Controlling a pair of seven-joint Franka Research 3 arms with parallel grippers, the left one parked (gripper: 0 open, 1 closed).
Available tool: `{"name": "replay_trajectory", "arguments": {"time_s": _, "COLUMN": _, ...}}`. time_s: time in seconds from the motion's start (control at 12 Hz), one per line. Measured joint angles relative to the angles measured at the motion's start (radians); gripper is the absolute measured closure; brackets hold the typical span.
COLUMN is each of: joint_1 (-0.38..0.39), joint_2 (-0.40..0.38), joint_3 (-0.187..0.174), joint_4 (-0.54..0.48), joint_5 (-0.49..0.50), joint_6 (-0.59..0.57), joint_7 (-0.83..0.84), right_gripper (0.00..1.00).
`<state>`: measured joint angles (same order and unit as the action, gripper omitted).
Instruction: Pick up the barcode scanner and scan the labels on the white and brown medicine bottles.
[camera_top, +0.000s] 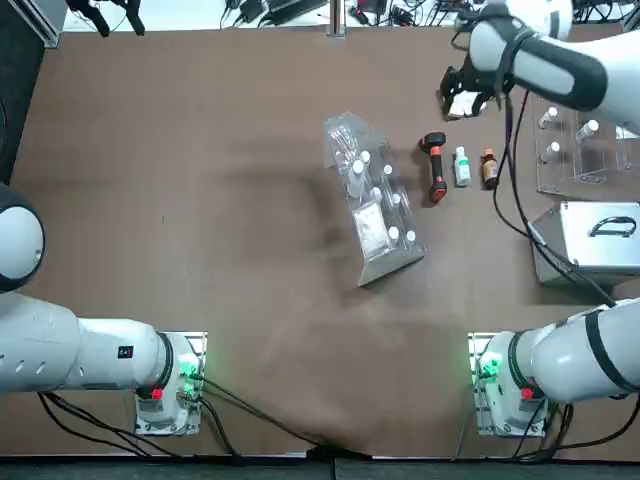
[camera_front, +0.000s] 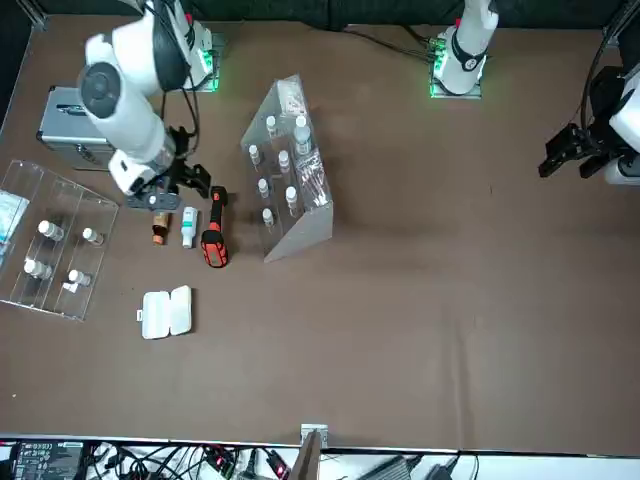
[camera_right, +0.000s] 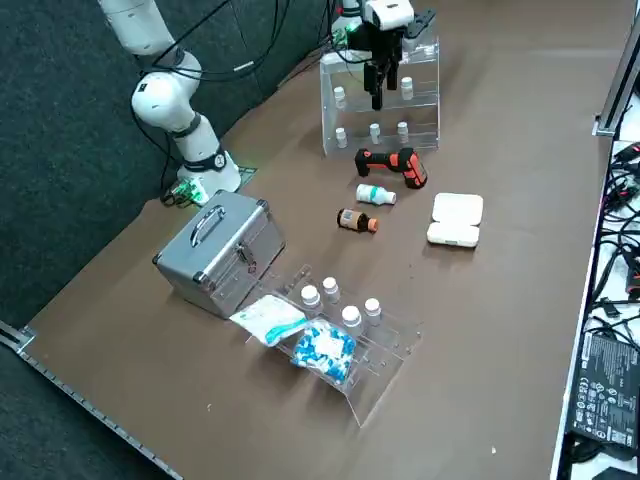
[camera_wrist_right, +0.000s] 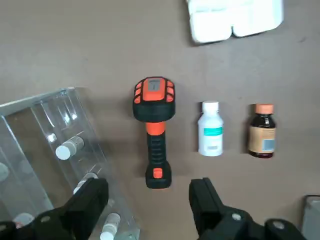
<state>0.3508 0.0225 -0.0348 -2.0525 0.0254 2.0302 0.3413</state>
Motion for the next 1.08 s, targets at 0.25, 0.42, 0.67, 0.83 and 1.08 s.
{"name": "replay_trajectory", "arguments": {"time_s": 0.25, "joint_1": 0.023, "joint_2": 0.029, "joint_3": 0.000, "joint_4": -0.052, "joint_5": 0.000, "joint_6": 0.071, "joint_7": 0.021, "right_gripper": 0.00}}
{"name": "replay_trajectory", "arguments": {"time_s": 0.42, "joint_1": 0.022, "joint_2": 0.044, "joint_3": -0.001, "joint_4": -0.081, "joint_5": 0.000, "joint_6": 0.109, "joint_7": 0.021, "right_gripper": 0.00}}
{"name": "replay_trajectory", "arguments": {"time_s": 0.67, "joint_1": 0.020, "joint_2": 0.066, "joint_3": -0.004, "joint_4": -0.126, "joint_5": 0.000, "joint_6": 0.179, "joint_7": 0.021, "right_gripper": 0.00}}
{"name": "replay_trajectory", "arguments": {"time_s": 0.83, "joint_1": 0.020, "joint_2": 0.110, "joint_3": -0.005, "joint_4": -0.155, "joint_5": 0.000, "joint_6": 0.252, "joint_7": 0.022, "right_gripper": 0.00}}
{"name": "replay_trajectory", "arguments": {"time_s": 1.08, "joint_1": 0.019, "joint_2": 0.163, "joint_3": -0.005, "joint_4": -0.160, "joint_5": 0.001, "joint_6": 0.308, "joint_7": 0.022, "right_gripper": 0.00}}
